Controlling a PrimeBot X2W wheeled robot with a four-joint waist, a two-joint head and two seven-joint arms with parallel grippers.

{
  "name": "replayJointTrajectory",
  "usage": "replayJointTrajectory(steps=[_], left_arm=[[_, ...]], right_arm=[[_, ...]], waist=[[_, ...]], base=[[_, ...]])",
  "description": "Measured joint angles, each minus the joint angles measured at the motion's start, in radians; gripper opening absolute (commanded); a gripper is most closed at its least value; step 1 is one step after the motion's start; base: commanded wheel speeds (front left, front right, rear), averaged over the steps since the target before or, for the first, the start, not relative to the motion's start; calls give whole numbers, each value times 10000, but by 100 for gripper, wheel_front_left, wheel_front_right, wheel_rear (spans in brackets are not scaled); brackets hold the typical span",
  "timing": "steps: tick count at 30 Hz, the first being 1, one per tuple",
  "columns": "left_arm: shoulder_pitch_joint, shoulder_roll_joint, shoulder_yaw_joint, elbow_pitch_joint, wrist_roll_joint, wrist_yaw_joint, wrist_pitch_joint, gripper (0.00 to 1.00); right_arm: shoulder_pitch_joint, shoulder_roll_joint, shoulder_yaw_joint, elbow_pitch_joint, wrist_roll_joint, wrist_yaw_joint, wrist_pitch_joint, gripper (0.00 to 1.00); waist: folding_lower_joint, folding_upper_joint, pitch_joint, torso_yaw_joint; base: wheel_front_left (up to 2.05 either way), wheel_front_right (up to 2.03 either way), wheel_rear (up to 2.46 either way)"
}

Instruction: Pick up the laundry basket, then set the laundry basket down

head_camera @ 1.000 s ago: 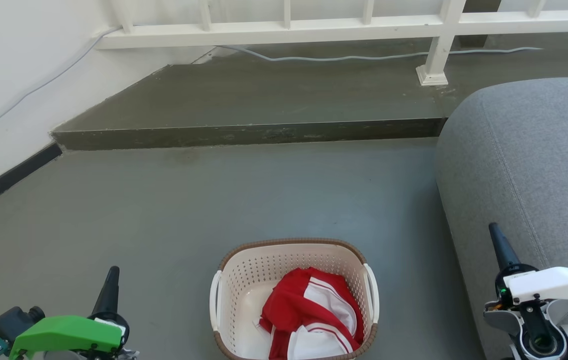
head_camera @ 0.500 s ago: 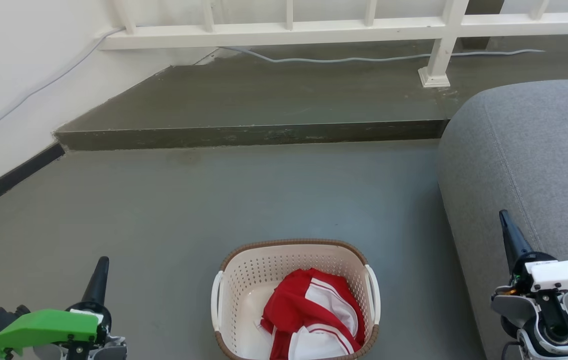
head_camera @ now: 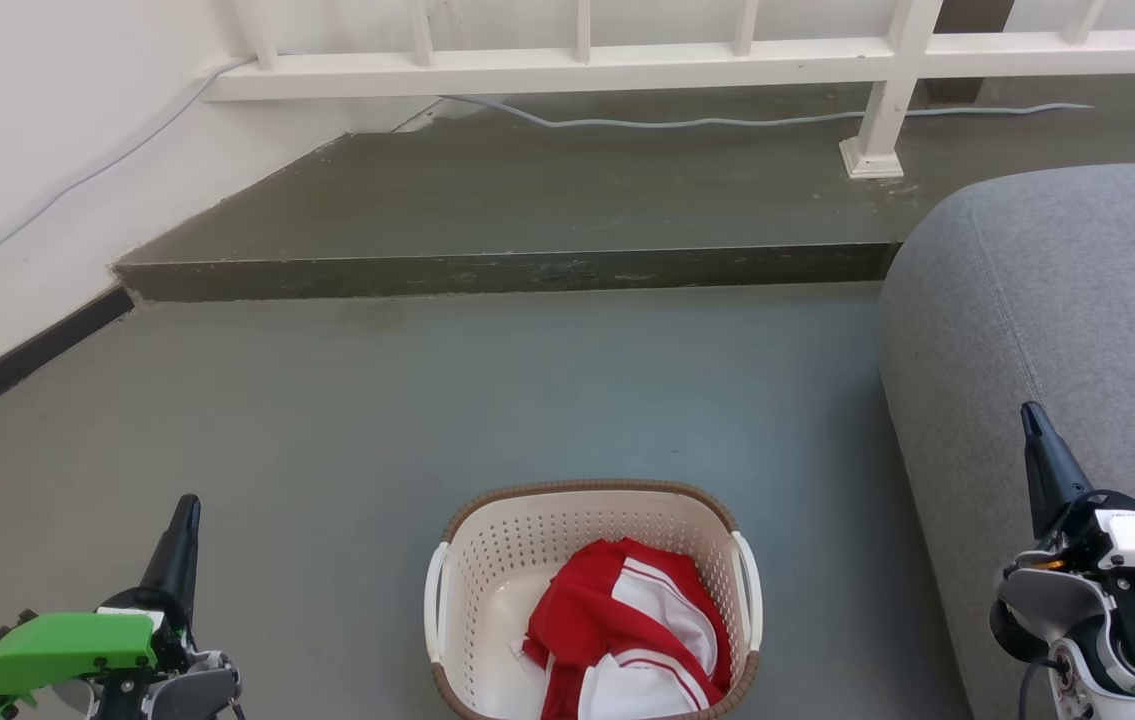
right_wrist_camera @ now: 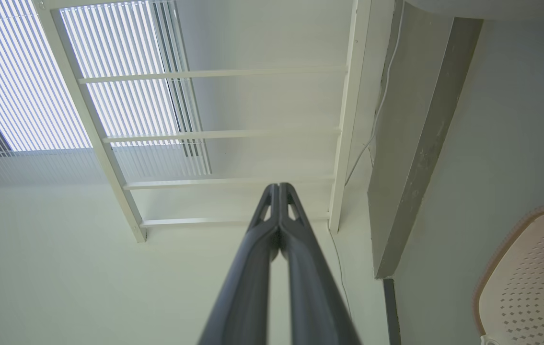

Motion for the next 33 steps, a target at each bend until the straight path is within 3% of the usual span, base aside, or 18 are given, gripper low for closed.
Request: replayJointTrajectory(steps=[33], left_arm=[[-132,-25,48,171,-90,-94,38,0]], right_arm=[[-144,6,-84,165,96,82,36,0]], waist=[[0,0,-9,1]], base=[[0,0,0]])
